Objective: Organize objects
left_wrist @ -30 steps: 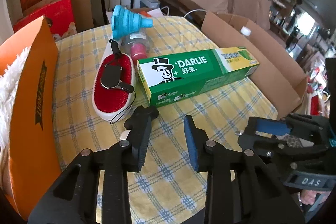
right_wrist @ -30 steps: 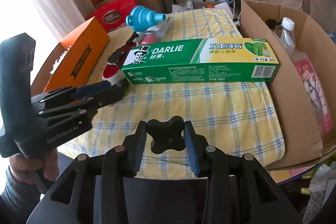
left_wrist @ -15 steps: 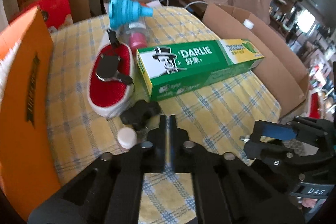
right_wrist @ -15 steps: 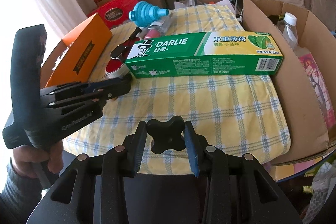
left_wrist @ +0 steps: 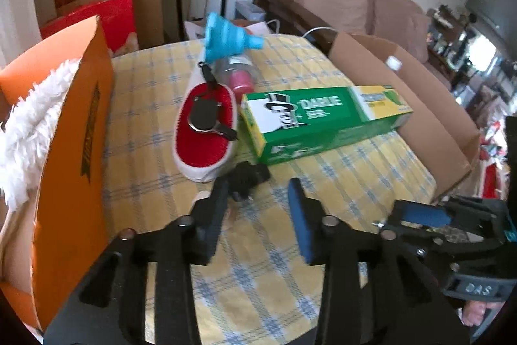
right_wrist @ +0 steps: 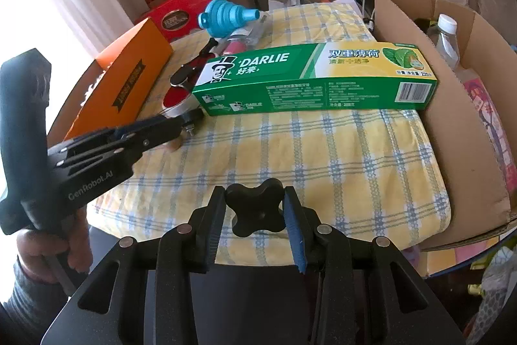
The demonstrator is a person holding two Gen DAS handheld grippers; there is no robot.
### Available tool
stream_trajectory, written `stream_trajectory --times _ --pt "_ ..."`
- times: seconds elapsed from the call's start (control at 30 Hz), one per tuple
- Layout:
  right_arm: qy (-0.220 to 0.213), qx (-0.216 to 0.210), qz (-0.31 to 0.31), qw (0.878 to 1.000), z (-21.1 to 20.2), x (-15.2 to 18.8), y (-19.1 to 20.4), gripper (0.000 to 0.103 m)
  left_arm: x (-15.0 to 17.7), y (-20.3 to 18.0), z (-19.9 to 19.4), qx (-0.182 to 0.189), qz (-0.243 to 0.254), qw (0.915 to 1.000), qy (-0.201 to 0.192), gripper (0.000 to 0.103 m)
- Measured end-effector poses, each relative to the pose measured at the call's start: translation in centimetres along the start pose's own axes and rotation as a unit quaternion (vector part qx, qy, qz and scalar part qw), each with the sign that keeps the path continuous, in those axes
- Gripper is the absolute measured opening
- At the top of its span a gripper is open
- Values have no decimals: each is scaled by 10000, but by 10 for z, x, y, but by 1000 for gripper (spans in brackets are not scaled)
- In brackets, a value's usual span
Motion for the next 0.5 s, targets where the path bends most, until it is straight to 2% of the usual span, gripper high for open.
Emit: stream_trajectory --times 0.23,0.33,0.4,0.5 --pt "-21 -2 -8 10000 -2 1 1 36 1 2 7 -72 2 9999 101 39" --pt "-16 0 28 10000 -2 1 -2 36 3 3 0 142 -113 9998 -33 39" --pt "-14 -7 38 10000 -2 1 -2 36 1 -2 -2 265 -75 9996 -88 46" --pt "15 -12 55 10000 0 2 -3 36 -2 -6 8 155 -4 9998 111 47"
Point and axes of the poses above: each gripper's, at about its wrist camera, not at the fingertips, and z roughly the way its jaws point, y to its left, x to its underside, the point moved 2 cm from there along z, roughly the way its jaws point, and after that the axes turned 7 degrees about z, right-handed, at the moved point
